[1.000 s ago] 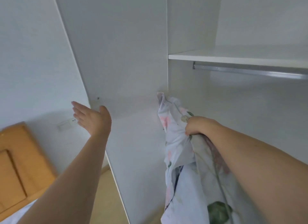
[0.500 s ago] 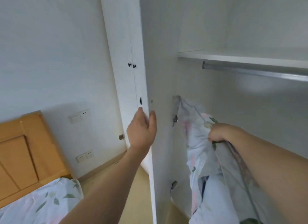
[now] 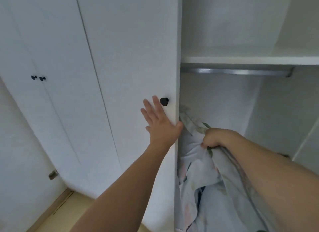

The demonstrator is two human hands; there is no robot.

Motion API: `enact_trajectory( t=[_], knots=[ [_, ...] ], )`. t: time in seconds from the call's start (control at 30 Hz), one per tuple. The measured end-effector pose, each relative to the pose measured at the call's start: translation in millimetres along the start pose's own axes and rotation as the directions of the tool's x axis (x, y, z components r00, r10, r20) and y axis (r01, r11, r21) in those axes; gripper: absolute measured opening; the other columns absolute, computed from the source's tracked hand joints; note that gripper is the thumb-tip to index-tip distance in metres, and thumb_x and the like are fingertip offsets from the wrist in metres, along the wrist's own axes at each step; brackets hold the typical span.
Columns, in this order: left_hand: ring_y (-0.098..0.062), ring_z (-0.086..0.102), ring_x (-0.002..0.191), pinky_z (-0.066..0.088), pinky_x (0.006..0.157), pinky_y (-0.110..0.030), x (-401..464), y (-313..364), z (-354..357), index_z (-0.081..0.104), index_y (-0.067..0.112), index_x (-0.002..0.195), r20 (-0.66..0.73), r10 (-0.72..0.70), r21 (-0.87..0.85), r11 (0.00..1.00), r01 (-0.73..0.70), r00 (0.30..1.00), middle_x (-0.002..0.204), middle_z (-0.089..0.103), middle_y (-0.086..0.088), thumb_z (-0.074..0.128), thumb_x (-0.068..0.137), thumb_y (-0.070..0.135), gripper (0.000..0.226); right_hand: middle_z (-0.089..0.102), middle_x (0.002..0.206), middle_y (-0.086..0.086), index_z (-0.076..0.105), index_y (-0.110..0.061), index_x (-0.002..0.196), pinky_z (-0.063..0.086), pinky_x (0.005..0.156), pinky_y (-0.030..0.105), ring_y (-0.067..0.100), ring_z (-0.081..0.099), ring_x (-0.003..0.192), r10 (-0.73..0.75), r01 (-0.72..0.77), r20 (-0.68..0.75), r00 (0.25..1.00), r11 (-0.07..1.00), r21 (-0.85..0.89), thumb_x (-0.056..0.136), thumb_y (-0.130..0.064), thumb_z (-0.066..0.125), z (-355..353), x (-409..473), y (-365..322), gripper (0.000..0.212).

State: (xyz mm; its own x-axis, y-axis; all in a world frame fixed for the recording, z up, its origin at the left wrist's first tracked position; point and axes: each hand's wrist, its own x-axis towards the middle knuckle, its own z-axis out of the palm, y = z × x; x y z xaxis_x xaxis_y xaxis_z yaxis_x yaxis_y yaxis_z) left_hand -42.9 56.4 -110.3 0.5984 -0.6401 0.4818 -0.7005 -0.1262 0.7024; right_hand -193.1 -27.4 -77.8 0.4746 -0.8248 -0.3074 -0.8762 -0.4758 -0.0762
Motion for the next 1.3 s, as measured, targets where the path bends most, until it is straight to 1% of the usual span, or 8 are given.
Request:
enact_trajectory(
  t=[0.2,0.47,0.63,0.8,0.93,1.07,1.17,1.3],
  knots=[
    [-0.04,-0.03,0.141,0.01,0.095,-0.084,39,5,52,-0.029,0.034,0.146,-0.012,0.003,0.01,1.0,-0.003,1.0,0.155,-0.034,-0.004,0.049,0.065,0.063,0.116,0.053,0.132,0.016,0.052,-0.002,0.128,0.043,0.092,0.029,0.028,0.054,0.115,0.159,-0.16,0.026,0.987,0.986,0.038,0.089,-0.033,0.056,0,16,15,0.05],
    [-0.041,-0.042,0.133,0.0,0.09,-0.087,71,-5,86,-0.026,0.03,0.148,0.019,0.031,0.018,0.999,-0.032,0.999,0.149,-0.044,-0.009,0.061,0.067,0.067,0.124,0.05,0.136,0.015,0.048,-0.001,0.132,0.042,0.101,0.033,0.03,0.052,0.119,0.413,-0.417,0.058,0.909,0.899,0.132,0.09,-0.03,0.054,6,18,16,0.051],
    [-0.05,-0.018,0.14,0.002,0.089,-0.087,67,-6,84,-0.027,0.027,0.148,0.058,0.058,0.011,0.998,-0.059,0.997,0.156,-0.021,-0.016,0.07,0.069,0.059,0.129,0.053,0.133,0.015,0.051,0.0,0.129,0.043,0.093,0.029,0.028,0.054,0.117,0.513,-0.519,0.082,0.854,0.839,0.163,0.091,-0.031,0.051,23,-16,18,0.049],
    [-0.043,-0.019,0.144,0.009,0.098,-0.083,28,9,79,-0.023,0.032,0.149,0.19,0.177,-0.069,0.984,-0.167,0.966,0.159,-0.022,-0.009,0.057,0.083,0.055,0.106,0.056,0.13,0.014,0.054,-0.003,0.125,0.044,0.091,0.03,0.028,0.055,0.114,0.578,-0.586,0.103,0.809,0.787,0.192,0.089,-0.034,0.054,39,-69,26,0.047],
    [-0.033,-0.02,0.146,0.007,0.101,-0.081,-32,35,80,-0.02,0.038,0.149,0.348,0.389,-0.126,0.921,-0.369,0.853,0.16,-0.022,0.0,0.041,0.09,0.056,0.086,0.058,0.127,0.01,0.056,-0.007,0.123,0.044,0.093,0.031,0.027,0.057,0.112,0.615,-0.628,0.134,0.777,0.748,0.215,0.088,-0.04,0.056,58,-127,36,0.047],
    [-0.032,-0.021,0.146,0.005,0.101,-0.081,-87,72,84,-0.016,0.04,0.151,0.415,0.6,-0.253,0.798,-0.546,0.684,0.16,-0.021,0.003,0.041,0.09,0.052,0.084,0.059,0.124,0.007,0.057,-0.009,0.122,0.043,0.088,0.029,0.025,0.058,0.109,0.665,-0.694,0.201,0.719,0.673,0.255,0.087,-0.04,0.059,84,-195,45,0.047],
    [-0.034,-0.014,0.147,0.011,0.1,-0.081,-133,110,80,-0.008,0.039,0.153,0.386,0.765,-0.359,0.64,-0.679,0.516,0.162,-0.012,0.001,0.045,0.087,0.047,0.085,0.062,0.119,0.006,0.059,-0.011,0.116,0.047,0.087,0.03,0.024,0.06,0.1,0.714,-0.77,0.293,0.636,0.564,0.297,0.087,-0.039,0.061,103,-251,58,0.04],
    [-0.036,-0.006,0.149,0.012,0.102,-0.08,-196,167,63,0.0,0.033,0.155,0.258,0.94,-0.417,0.315,-0.853,0.222,0.164,-0.002,-0.004,0.054,0.075,0.03,0.097,0.063,0.114,0.009,0.058,-0.006,0.117,0.049,0.096,0.037,0.024,0.062,0.099,0.766,-0.867,0.421,0.485,0.359,0.346,0.086,-0.035,0.063,129,-333,69,0.042]
  ],
)
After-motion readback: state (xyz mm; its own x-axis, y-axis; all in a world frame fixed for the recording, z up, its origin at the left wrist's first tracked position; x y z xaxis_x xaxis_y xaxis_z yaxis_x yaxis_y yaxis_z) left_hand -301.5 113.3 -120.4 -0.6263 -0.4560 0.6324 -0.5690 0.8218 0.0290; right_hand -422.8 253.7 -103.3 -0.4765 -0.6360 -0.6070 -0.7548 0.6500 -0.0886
